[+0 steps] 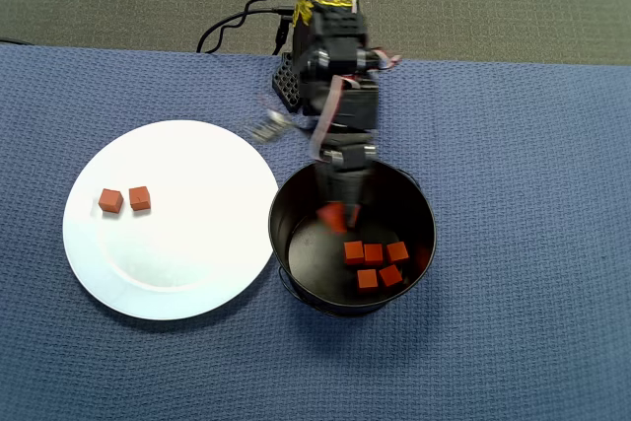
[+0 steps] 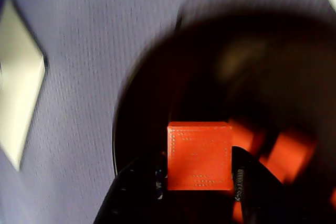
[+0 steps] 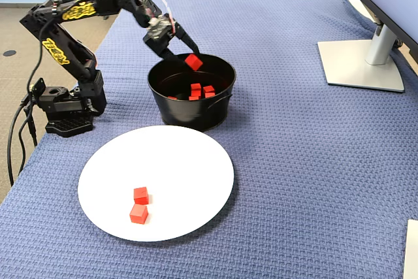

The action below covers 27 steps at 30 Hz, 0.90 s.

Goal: Pick up the red cubes from the white plate and place them in the black recipient

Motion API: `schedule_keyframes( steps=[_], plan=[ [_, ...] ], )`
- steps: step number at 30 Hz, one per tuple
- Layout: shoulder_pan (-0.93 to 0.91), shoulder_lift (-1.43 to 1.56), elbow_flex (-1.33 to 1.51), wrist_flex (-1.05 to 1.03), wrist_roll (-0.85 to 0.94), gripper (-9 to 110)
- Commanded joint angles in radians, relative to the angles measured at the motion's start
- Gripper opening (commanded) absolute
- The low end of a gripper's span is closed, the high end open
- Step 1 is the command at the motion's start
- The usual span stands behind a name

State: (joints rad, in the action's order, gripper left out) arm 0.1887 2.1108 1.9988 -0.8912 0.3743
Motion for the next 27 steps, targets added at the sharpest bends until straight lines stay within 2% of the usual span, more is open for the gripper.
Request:
schedule_keyframes(
  steps=[1, 4, 8, 13, 18, 23, 27],
  plan=[
    [0.141, -0.017, -0.006, -0.06, -0.003, 32],
    [0.063, -0.005, -0.061, -0.117, 0.084, 39],
    [-0.198, -0.012, -0.103, -0.118, 0.377, 41],
    [-0.586, -0.057, -0.032, 0.078, 0.756, 38],
    [-0.874, -0.166, 0.075, 0.36, 1.025, 28],
    [-1.019, -0.334, 0.13, 0.565, 1.227, 24],
    [-1.057, -0.425, 0.143, 0.68, 1.261, 27]
  ],
)
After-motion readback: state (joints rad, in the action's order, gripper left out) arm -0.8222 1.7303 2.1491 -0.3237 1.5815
